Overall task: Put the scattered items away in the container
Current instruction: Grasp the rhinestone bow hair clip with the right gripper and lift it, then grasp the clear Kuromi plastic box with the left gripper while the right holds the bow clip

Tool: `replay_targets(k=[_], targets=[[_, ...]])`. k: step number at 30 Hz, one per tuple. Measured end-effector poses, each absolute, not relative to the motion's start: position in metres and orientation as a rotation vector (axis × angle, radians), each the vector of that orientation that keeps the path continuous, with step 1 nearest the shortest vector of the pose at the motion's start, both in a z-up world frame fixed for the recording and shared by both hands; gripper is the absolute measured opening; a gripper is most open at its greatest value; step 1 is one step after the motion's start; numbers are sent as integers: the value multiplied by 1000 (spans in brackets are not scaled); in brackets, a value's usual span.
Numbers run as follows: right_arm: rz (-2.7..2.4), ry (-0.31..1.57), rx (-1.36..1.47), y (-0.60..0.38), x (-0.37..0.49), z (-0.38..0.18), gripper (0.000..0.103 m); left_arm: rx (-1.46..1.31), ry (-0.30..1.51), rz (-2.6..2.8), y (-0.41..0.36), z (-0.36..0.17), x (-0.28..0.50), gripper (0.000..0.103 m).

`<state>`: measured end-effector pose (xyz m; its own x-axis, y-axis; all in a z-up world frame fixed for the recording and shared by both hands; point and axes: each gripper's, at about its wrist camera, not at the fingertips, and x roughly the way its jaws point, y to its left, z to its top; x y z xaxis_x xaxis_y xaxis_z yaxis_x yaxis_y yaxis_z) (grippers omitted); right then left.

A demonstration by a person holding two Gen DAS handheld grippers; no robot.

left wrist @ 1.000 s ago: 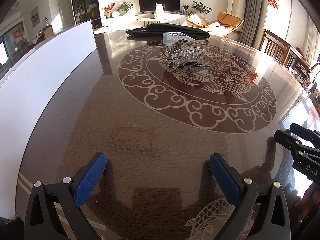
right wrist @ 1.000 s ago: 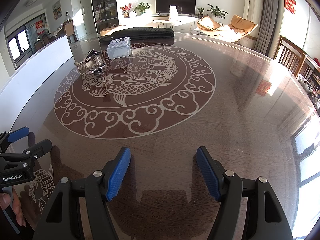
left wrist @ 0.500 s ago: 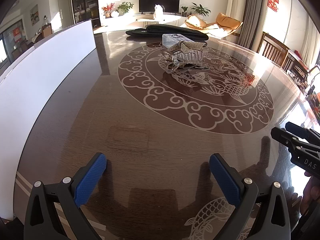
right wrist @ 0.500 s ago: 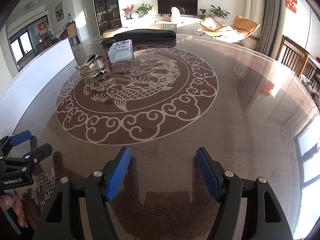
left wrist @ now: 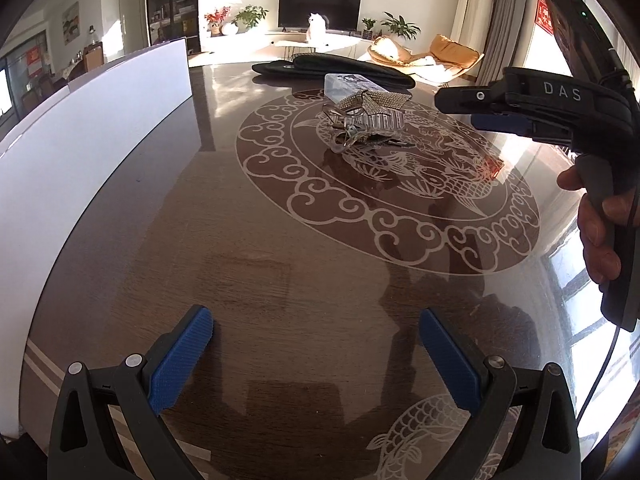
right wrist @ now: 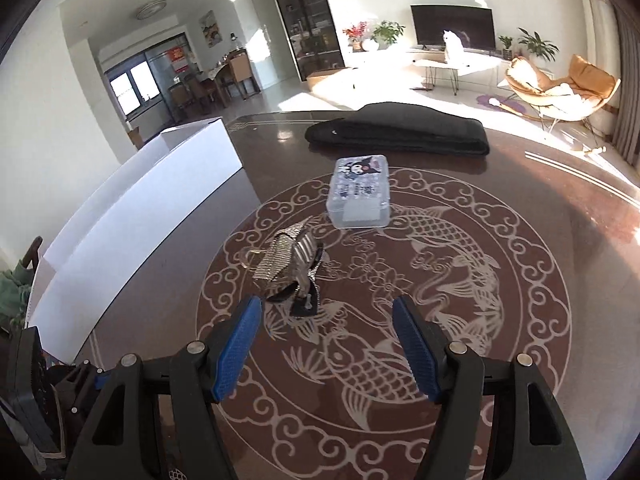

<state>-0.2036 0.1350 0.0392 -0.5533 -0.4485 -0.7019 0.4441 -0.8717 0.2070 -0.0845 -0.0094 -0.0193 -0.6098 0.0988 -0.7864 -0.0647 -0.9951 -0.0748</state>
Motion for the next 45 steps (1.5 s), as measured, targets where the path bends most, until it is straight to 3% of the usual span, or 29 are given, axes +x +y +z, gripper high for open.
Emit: replay_targets(k=[10, 12, 13, 18, 20, 24, 30, 34, 38, 39, 40, 45], targets=[[-2325, 237, 1131, 55, -243, 2, 69, -1347, -45, 2740, -8, -20, -85, 103], [-2365, 301, 1121, 51, -246, -1, 62, -1349, -38, 2739, -8, -20, -85, 103], [-2378, 298, 1107, 53, -244, 0, 47, -1349, -37, 2738, -8, -20, -85, 103], [-2430, 294, 1083, 89, -210, 11, 47, -1363, -18, 2709, -9, -20, -86, 103], [-2457, 281, 1068, 117, -183, 18, 47, -1433, -61, 2655, -13, -15, -95, 103], [-2527, 142, 1091, 180, -135, 19, 47, -1424, -341, 2546, -13, 15, -158, 103], [-2567, -151, 1030, 226, -103, 21, 47, -1491, -215, 2640, 34, 25, -308, 103], [-2570, -167, 936, 226, -91, 28, 47, -1563, -301, 2652, 45, 9, -362, 103], [-2560, -179, 892, 224, -93, 29, 47, -1632, -201, 2698, 59, -7, -385, 103], [-2563, -178, 887, 224, -94, 28, 47, -1615, -197, 2692, 61, -10, -386, 94], [-2568, -180, 886, 225, -95, 27, 47, -1595, -185, 2696, 62, -10, -385, 64], [-2593, -201, 921, 236, -96, 20, 47, -1491, -90, 2708, 62, 0, -350, 62]])
